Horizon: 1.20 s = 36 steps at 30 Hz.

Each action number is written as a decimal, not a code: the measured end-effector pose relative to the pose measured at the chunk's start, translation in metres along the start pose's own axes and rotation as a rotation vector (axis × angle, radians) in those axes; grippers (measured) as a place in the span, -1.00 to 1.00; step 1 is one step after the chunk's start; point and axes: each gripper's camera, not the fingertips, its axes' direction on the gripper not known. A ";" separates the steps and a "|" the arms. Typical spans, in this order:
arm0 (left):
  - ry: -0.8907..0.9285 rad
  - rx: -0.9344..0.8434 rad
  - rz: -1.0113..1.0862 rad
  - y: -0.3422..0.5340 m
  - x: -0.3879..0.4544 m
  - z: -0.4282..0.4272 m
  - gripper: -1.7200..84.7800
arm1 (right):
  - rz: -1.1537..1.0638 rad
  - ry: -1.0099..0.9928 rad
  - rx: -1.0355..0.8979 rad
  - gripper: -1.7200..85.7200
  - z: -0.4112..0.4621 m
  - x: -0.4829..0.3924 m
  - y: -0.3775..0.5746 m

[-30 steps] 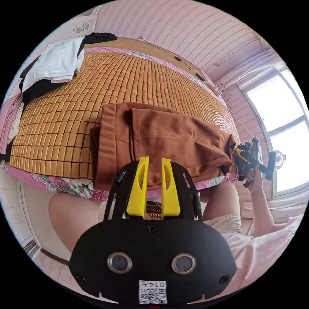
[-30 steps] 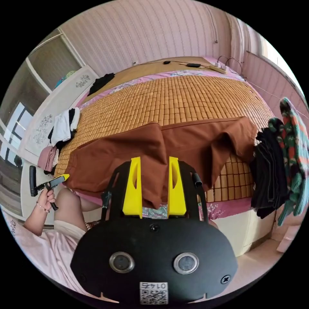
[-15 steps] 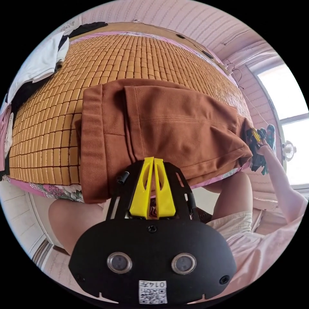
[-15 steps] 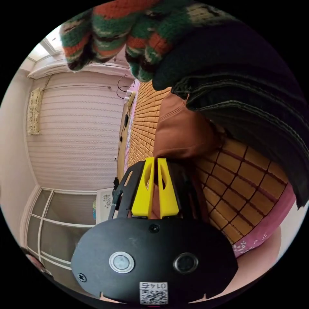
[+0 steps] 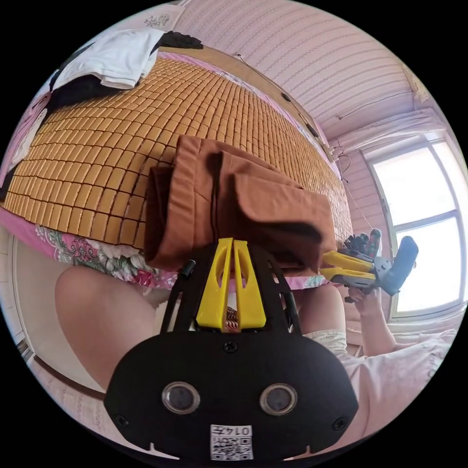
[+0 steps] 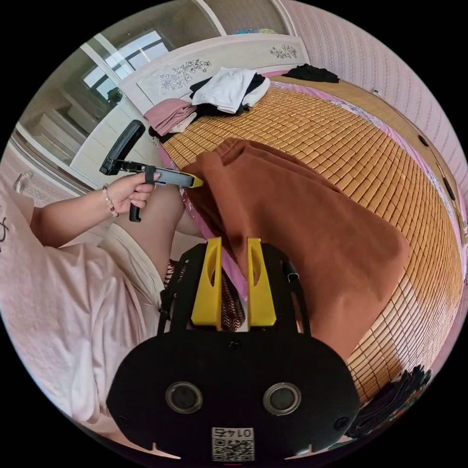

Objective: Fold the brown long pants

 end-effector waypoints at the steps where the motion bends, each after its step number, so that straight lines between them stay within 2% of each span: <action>1: -0.014 0.014 0.013 0.004 -0.002 -0.010 -0.98 | 0.027 0.003 -0.016 -0.75 0.004 -0.005 -0.011; 5: -0.014 -0.012 0.061 0.015 0.003 -0.020 -0.95 | 0.038 -0.058 0.010 -0.73 -0.007 -0.025 -0.059; 9: 0.000 -0.074 0.101 0.025 0.022 -0.002 -0.84 | -0.047 0.066 0.016 -0.74 -0.014 -0.048 -0.122; 11: -0.078 -0.115 0.129 0.028 0.036 0.015 -0.75 | -0.095 0.137 -0.009 -0.74 -0.009 -0.057 -0.174; 15: -0.202 -0.197 0.194 0.023 0.052 0.037 -0.71 | -0.121 0.241 -0.087 -0.74 0.013 -0.064 -0.248; 17: -0.251 -0.248 0.221 0.022 0.056 0.045 -0.73 | -0.112 0.291 -0.223 -0.77 0.042 -0.059 -0.280; 19: -0.255 -0.251 0.240 0.024 0.058 0.045 -0.76 | -0.114 0.246 -0.264 -0.82 0.049 -0.057 -0.292; 22: -0.211 -0.237 0.227 0.028 0.054 0.032 -0.88 | -0.132 0.233 -0.227 -0.95 0.023 -0.063 -0.306; 25: -0.106 -0.174 0.269 0.034 0.055 -0.001 -0.97 | -0.213 0.218 -0.158 -0.97 -0.020 -0.077 -0.314; 29: -0.103 -0.031 0.287 0.031 0.054 -0.048 -0.98 | -0.279 0.220 -0.056 -0.97 -0.073 -0.086 -0.344; 33: -0.273 -0.054 0.248 0.016 0.031 -0.027 -0.98 | -0.227 0.191 -0.100 -0.96 -0.047 -0.078 -0.387; 36: -0.259 -0.148 0.192 0.010 0.012 -0.002 -0.97 | -0.177 0.188 -0.223 -0.90 -0.007 -0.067 -0.406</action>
